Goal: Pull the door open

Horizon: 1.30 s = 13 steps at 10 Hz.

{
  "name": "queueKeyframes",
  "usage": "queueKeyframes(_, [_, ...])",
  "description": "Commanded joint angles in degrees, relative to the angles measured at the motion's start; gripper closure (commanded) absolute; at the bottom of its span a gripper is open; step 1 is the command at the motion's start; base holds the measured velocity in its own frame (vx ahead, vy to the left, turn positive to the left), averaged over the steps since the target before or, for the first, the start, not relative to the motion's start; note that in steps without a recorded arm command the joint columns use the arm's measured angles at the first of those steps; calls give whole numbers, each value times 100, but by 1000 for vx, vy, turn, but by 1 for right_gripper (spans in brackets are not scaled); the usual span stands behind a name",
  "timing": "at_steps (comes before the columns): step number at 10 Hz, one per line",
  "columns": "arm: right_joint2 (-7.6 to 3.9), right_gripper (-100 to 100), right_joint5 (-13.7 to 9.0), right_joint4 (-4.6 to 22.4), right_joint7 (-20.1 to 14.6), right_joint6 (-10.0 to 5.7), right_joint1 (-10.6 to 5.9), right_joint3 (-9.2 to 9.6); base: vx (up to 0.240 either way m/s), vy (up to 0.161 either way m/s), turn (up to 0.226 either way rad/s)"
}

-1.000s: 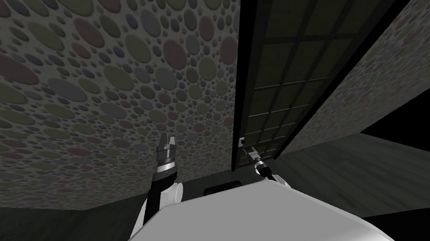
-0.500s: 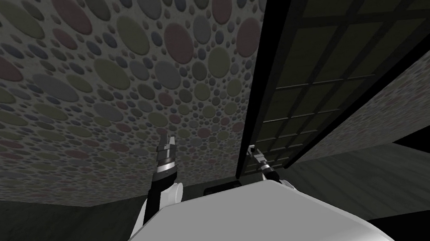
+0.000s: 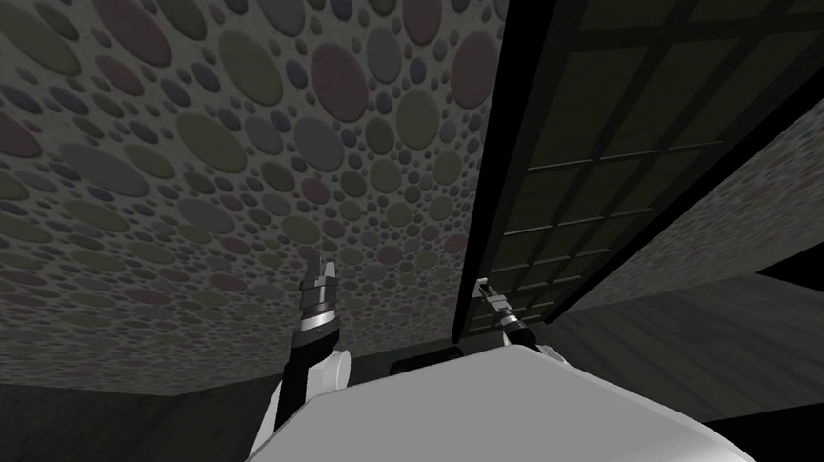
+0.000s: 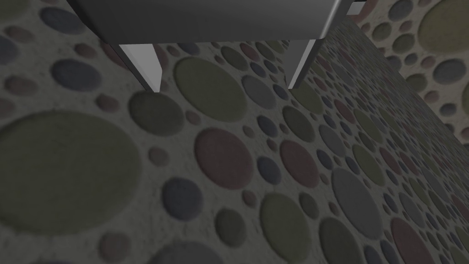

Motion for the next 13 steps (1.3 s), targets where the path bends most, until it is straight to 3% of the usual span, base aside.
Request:
queueKeyframes(1, [8, 100, 5, 5, -2, 15, -7, 9, 0, 0, 0])
queueKeyframes(9, [-22, 100, -259, 8, -736, 34, -31, 128, -29, -12, 33])
queueKeyframes(13, [-37, 100, -446, 14, -1277, 58, -54, 221, -41, -16, 45])
